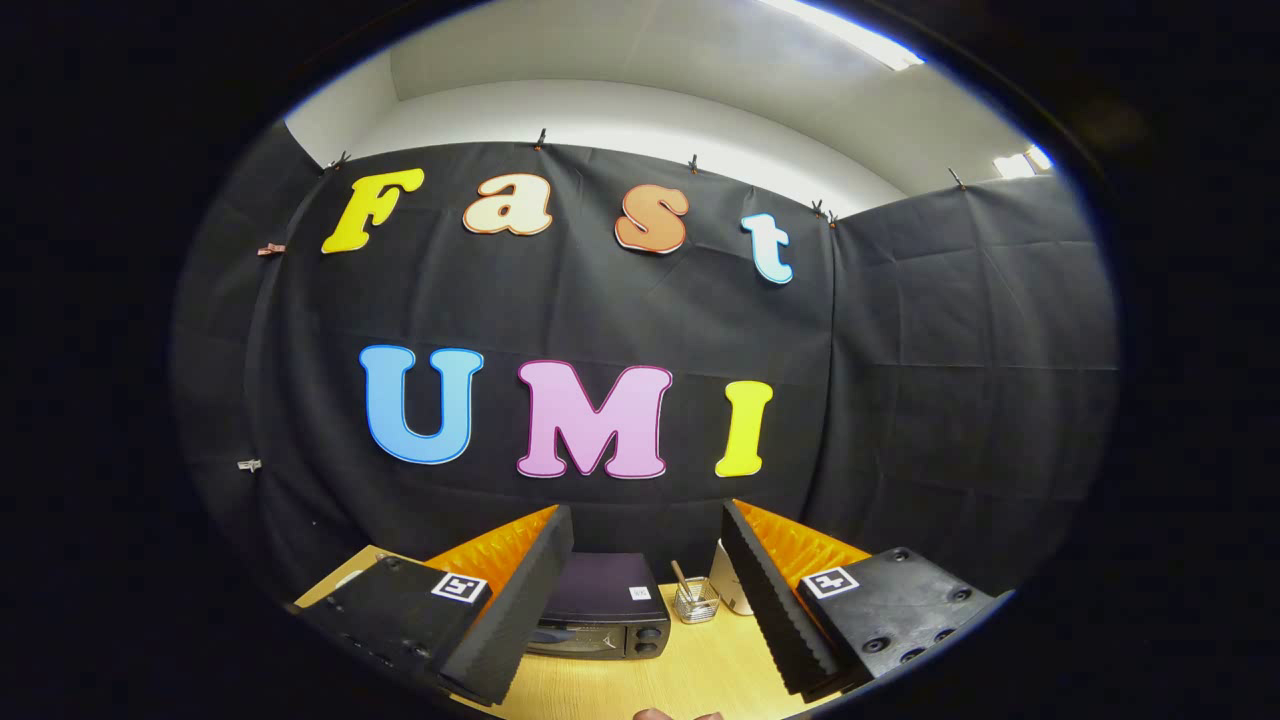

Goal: Open the toaster oven, put the food inside, and close the toaster oven door.

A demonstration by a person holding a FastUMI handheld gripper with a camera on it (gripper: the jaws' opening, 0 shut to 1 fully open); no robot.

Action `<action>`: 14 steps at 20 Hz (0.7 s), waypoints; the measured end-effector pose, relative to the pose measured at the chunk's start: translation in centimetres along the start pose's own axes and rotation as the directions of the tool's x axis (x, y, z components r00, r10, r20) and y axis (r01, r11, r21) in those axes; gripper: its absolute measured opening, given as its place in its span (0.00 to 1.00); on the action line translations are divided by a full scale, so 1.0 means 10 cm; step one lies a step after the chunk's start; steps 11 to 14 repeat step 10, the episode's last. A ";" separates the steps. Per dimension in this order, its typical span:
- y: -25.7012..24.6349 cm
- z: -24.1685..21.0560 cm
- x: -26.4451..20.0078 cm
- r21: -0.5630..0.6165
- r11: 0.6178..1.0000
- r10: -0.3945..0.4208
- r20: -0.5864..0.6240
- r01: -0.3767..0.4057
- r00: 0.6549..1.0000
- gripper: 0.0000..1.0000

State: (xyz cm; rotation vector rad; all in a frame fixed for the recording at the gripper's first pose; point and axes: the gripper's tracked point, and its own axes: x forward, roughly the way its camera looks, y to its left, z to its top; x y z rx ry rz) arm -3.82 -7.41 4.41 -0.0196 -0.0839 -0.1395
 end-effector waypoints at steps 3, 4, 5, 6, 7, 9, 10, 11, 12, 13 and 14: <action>-0.01 0.02 0.00 0.016 1.000 0.000 0.004 0.000 1.000 0.98; 0.00 0.02 0.00 0.013 1.000 0.001 0.006 -0.001 1.000 0.98; 0.01 0.02 0.00 0.009 1.000 0.005 0.004 -0.005 1.000 0.98; 0.02 0.02 -0.01 0.004 1.000 0.008 0.004 -0.008 1.000 0.98; 0.03 0.03 -0.01 -0.001 1.000 0.010 0.007 -0.010 1.000 0.98; 0.05 0.04 -0.03 -0.008 1.000 0.012 0.010 -0.012 1.000 0.98; 0.07 0.04 -0.04 -0.010 1.000 0.018 0.011 -0.017 1.000 0.98; 0.07 0.04 -0.04 -0.010 1.000 0.018 0.011 -0.017 1.000 0.98; 0.07 0.04 -0.04 -0.010 1.000 0.018 0.011 -0.017 1.000 0.98; 0.07 0.04 -0.04 -0.010 1.000 0.018 0.011 -0.017 1.000 0.98; 0.07 0.04 -0.04 -0.010 1.000 0.018 0.011 -0.017 1.000 0.98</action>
